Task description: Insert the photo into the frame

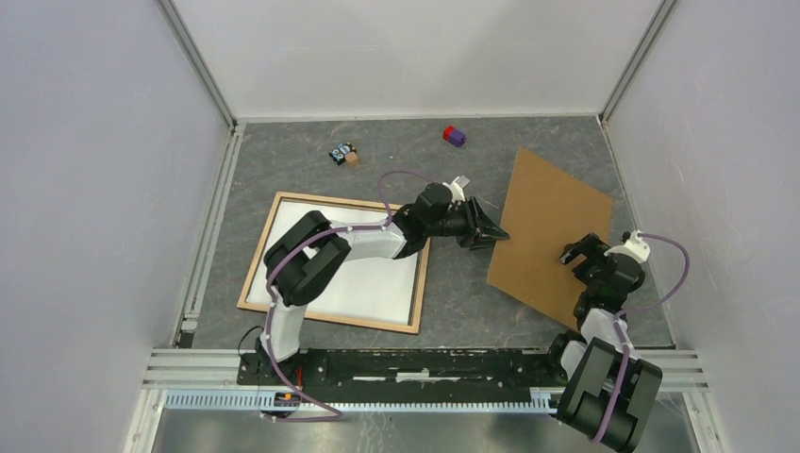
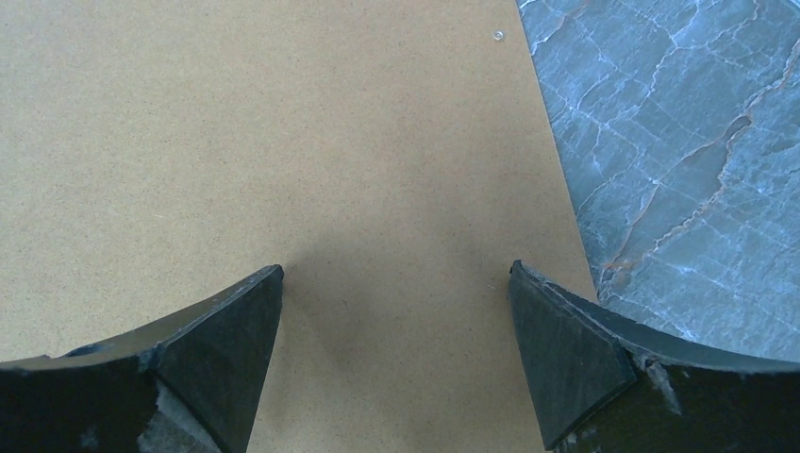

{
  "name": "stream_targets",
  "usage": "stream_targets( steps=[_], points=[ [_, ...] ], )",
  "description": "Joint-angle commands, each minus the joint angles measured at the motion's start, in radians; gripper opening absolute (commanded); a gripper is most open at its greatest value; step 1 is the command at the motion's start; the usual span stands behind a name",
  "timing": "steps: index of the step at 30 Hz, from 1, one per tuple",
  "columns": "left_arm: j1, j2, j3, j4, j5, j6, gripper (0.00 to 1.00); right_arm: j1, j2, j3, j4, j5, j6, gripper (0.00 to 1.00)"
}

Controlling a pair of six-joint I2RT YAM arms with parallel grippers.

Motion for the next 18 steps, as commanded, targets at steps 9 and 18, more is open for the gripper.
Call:
stream_targets(
  steps=[9, 18],
  points=[
    [-0.037, -0.060, 0.142, -0.251, -0.056, 0.198, 0.11, 0.025, 0.014, -0.064, -0.170, -0.127, -0.008, 0.94],
    [0.018, -0.091, 0.167, -0.463, -0.078, 0.377, 0.02, 0.158, -0.121, -0.052, -0.164, -0.117, -0.054, 0.94]
  ],
)
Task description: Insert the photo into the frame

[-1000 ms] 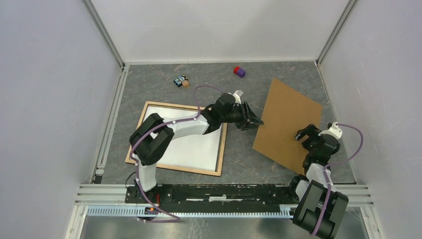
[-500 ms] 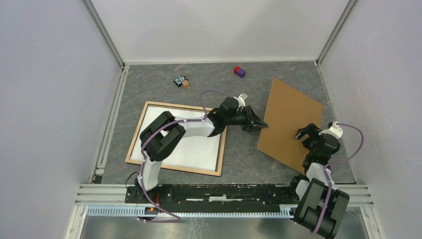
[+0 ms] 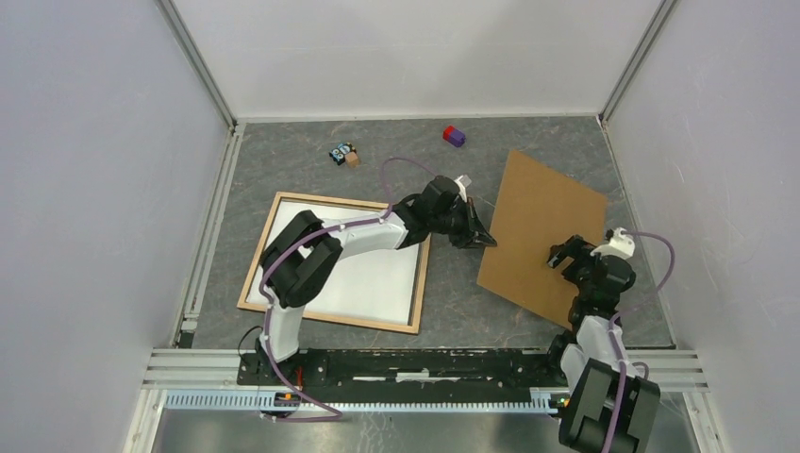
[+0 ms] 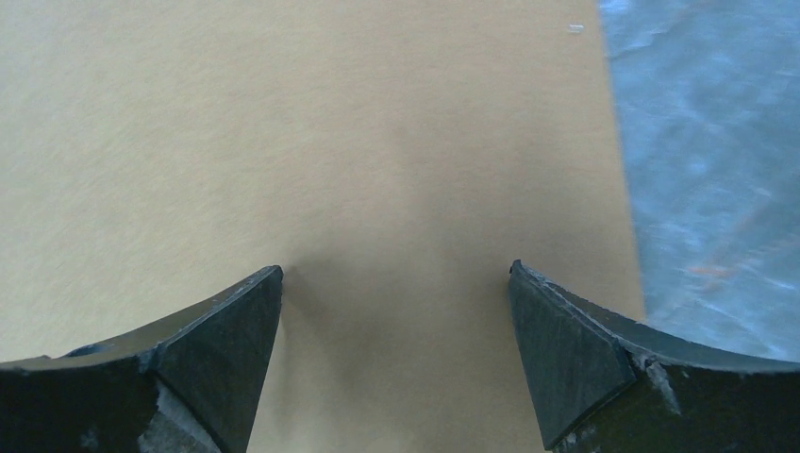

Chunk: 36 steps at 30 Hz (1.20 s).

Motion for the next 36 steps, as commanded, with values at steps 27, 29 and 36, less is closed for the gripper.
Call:
stream_targets(
  steps=[27, 29, 36],
  points=[
    [0.251, -0.250, -0.016, -0.315, 0.092, 0.261, 0.02, 1.719, 0.004, 0.444, -0.640, 1.233, -0.241, 0.96],
    [0.251, -0.251, -0.016, -0.318, 0.096, 0.261, 0.02, 1.791, 0.082, 0.466, -0.676, 1.400, -0.224, 0.96],
    [0.257, -0.258, -0.011, -0.325, 0.102, 0.262, 0.02, 1.861, 0.415, 0.593, -0.914, 1.626, -0.050, 0.97]
  ],
)
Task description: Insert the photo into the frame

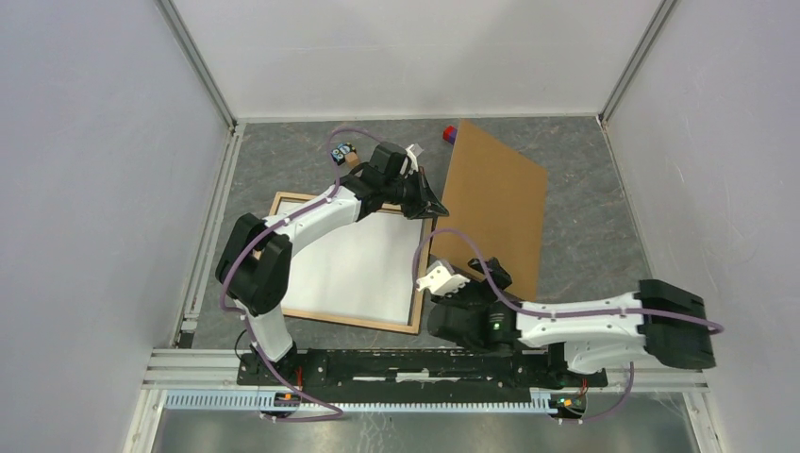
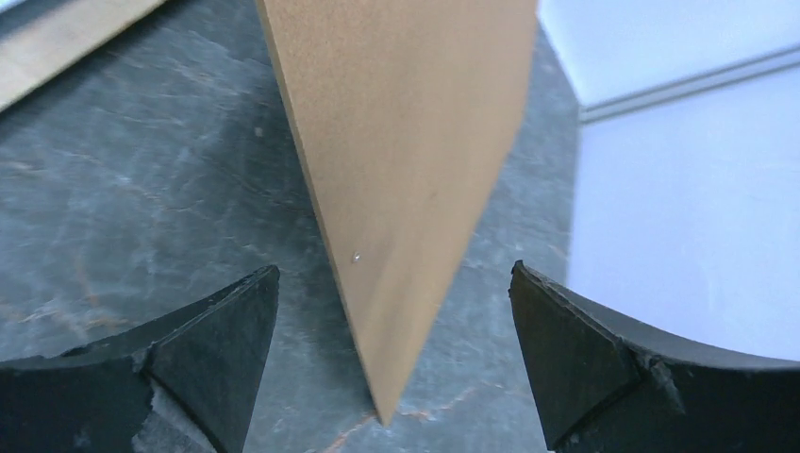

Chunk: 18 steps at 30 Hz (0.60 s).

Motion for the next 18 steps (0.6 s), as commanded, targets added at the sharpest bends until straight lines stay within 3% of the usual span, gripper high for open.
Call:
stream_targets(
  steps=[1, 6, 12, 15, 18],
  points=[
    [0.004, -0.046, 0.006, -0.004, 0.039, 0.031, 0.02, 0.016, 0.163, 0.116, -0.232, 0.278, 0.200, 0.97],
    [0.007, -0.050, 0.002, -0.003, 0.047, 0.024, 0.02, 0.016, 0.334, 0.214, -0.590, 0.379, 0.596, 0.98],
    [0.006, -0.053, -0.003, 0.004, 0.052, 0.018, 0.02, 0.017, 0.417, 0.229, -0.651, 0.391, 0.711, 0.96],
    [0.007, -0.058, -0.013, 0.013, 0.055, 0.011, 0.02, 0.016, 0.362, 0.195, -0.492, 0.357, 0.556, 0.80],
    [0.007, -0.064, -0.020, 0.022, 0.059, 0.003, 0.02, 0.009, 0.210, 0.055, -0.028, 0.244, 0.146, 0.66]
  ],
)
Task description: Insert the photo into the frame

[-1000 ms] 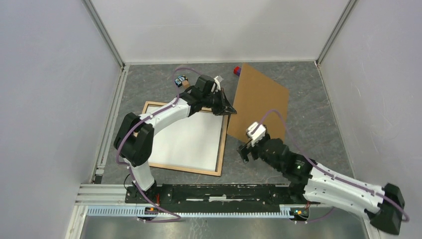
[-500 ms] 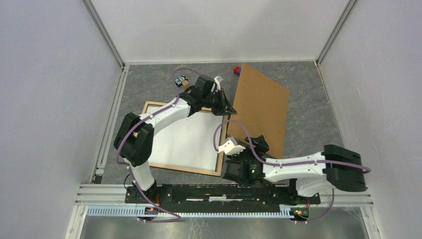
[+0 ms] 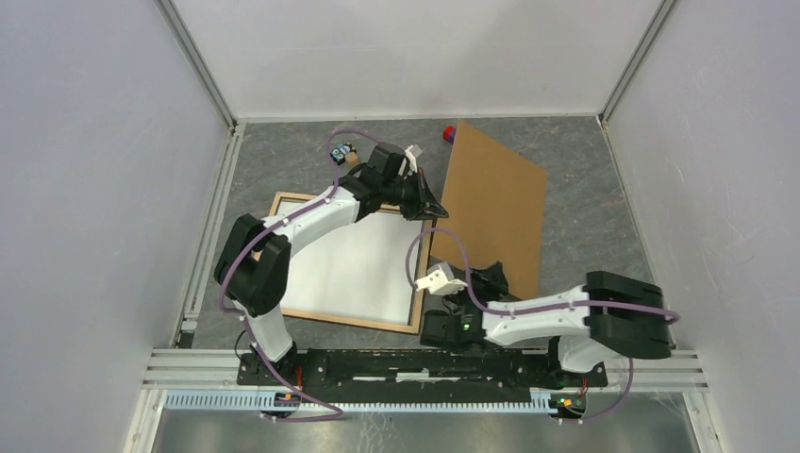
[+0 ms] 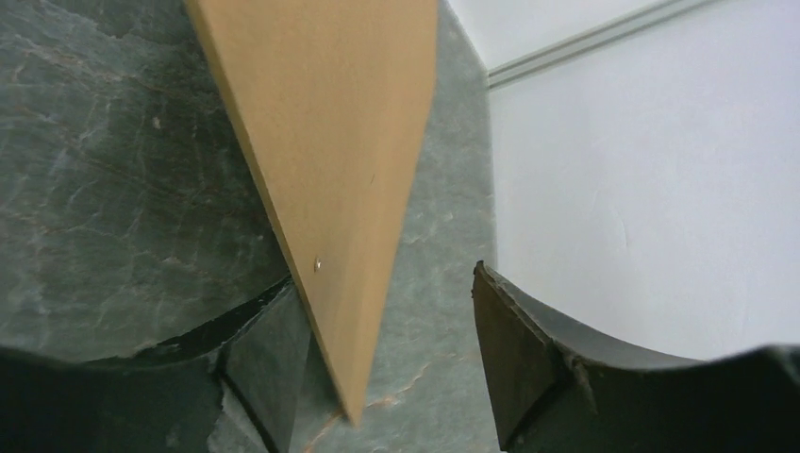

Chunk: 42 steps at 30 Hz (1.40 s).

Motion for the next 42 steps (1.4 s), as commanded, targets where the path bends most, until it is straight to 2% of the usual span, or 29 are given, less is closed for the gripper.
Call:
stream_targets(
  steps=[1, 3, 8, 12, 19, 24, 26, 33, 36, 42],
  points=[
    [0.003, -0.061, -0.013, 0.022, 0.036, 0.004, 0.02, -0.008, -0.211, -0.162, 0.574, -0.091, -0.430, 0.64],
    [0.002, -0.066, -0.018, 0.020, 0.038, 0.003, 0.02, -0.012, -0.276, -0.208, 0.646, -0.102, -0.479, 0.61],
    [0.002, -0.080, -0.034, 0.039, 0.048, -0.015, 0.02, -0.023, -0.232, -0.144, 0.465, -0.013, -0.348, 0.50],
    [0.002, -0.085, -0.038, 0.054, 0.066, -0.034, 0.02, -0.028, -0.187, -0.129, 0.444, 0.020, -0.340, 0.47],
    [0.002, -0.105, -0.041, 0.049, 0.079, -0.023, 0.03, -0.032, -0.228, -0.136, 0.465, 0.033, -0.368, 0.25],
    [0.004, -0.138, -0.059, 0.049, 0.063, 0.006, 0.27, -0.048, -0.302, -0.166, 0.563, 0.010, -0.493, 0.10],
    [0.004, -0.162, -0.062, 0.033, 0.046, 0.035, 0.38, -0.066, -0.332, -0.167, 0.549, 0.005, -0.489, 0.00],
    [0.005, -0.305, -0.027, -0.093, -0.081, 0.208, 0.75, -0.116, -0.496, -0.170, 0.492, 0.002, -0.478, 0.00],
    [0.006, -0.401, 0.011, -0.158, -0.175, 0.302, 0.85, -0.131, -0.583, -0.163, 0.493, -0.013, -0.499, 0.00],
    [0.005, -0.607, 0.031, -0.199, -0.397, 0.471, 0.93, -0.139, -0.709, -0.072, 0.524, -0.059, -0.592, 0.00]
  ],
)
